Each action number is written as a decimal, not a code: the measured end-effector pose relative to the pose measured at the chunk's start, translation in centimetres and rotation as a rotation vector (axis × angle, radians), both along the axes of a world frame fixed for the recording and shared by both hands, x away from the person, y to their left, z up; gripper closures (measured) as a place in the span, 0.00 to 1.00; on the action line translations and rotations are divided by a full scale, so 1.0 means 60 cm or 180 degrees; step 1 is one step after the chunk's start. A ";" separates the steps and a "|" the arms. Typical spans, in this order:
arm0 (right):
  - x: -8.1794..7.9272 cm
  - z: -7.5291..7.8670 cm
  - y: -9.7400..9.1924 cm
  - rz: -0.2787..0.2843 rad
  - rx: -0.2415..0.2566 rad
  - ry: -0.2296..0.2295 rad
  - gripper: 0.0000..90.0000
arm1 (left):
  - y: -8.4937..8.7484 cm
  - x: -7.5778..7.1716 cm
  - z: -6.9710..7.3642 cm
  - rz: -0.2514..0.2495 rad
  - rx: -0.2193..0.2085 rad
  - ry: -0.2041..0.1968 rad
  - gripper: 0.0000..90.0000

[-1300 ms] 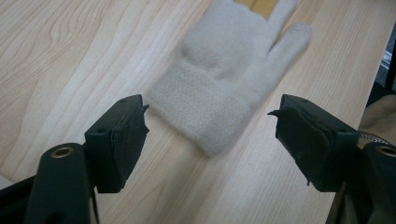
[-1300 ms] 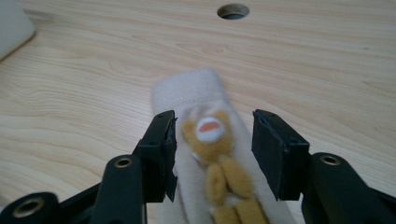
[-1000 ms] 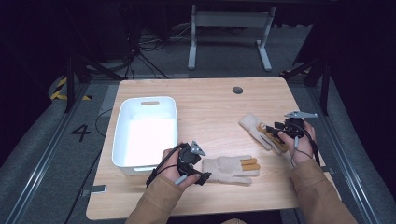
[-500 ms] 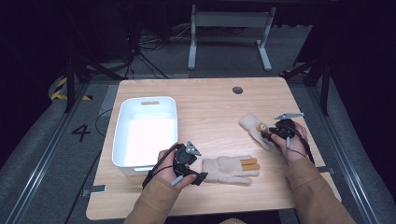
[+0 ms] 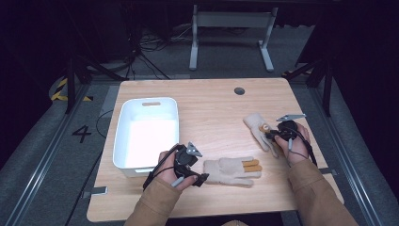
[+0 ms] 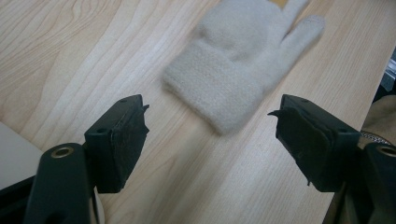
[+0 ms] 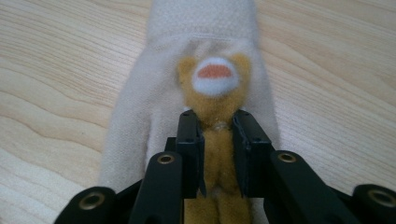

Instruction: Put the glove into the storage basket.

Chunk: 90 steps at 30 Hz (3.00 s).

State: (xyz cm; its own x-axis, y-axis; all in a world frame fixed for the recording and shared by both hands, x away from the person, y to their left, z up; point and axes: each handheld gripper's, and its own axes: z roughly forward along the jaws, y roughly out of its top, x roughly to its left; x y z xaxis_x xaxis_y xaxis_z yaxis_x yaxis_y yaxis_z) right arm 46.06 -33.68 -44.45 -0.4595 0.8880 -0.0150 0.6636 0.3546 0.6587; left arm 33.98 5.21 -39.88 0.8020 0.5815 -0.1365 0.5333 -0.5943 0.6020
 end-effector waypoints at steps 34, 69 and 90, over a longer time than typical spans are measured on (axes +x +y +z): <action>-0.047 0.098 -0.013 0.0462 0.0158 -0.0211 0.88 | -0.008 0.008 0.009 -0.0088 -0.0050 -0.0010 0.28; -0.097 0.167 0.026 0.1693 0.0170 -0.0161 0.88 | 0.006 0.007 0.020 -0.0389 -0.0223 0.0127 0.23; -0.115 0.158 0.090 0.2436 0.0281 -0.0032 0.88 | 0.002 0.006 0.019 -0.0415 -0.0205 0.0113 0.23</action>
State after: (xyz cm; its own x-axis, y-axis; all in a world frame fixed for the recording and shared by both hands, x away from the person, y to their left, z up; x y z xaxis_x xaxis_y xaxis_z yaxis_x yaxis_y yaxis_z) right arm 39.14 -28.30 -34.95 -0.9466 0.3207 0.0336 0.2483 0.6583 0.7106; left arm 34.34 5.31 -38.74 0.8642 0.4619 -0.1997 0.4758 -0.6206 0.6233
